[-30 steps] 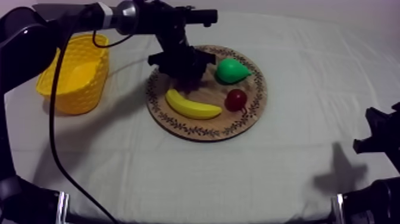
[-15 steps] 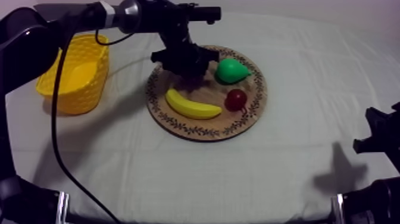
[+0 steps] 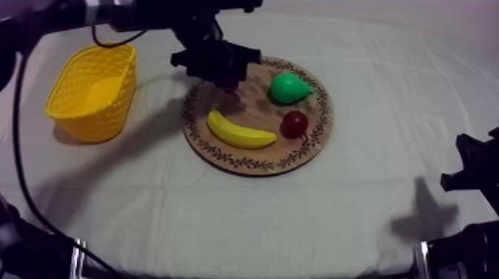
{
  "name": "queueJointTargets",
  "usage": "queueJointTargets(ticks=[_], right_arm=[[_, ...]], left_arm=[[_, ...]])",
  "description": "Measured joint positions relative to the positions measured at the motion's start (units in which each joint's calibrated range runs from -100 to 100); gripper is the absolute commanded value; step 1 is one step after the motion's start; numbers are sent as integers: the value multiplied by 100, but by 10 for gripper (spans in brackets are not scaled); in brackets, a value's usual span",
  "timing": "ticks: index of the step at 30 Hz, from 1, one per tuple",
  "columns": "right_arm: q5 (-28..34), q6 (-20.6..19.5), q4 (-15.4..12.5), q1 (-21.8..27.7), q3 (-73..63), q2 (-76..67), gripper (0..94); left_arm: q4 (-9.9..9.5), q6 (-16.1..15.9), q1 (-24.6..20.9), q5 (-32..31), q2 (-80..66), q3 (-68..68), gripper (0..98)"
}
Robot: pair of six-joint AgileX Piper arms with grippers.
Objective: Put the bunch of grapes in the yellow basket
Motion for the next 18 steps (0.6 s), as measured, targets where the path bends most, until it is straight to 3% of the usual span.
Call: queueJointTargets(ticks=[18], right_arm=[[4,0,0,0,0,0,5]], left_arm=[[46,-88,-220,-714,-3374,3116,314]])
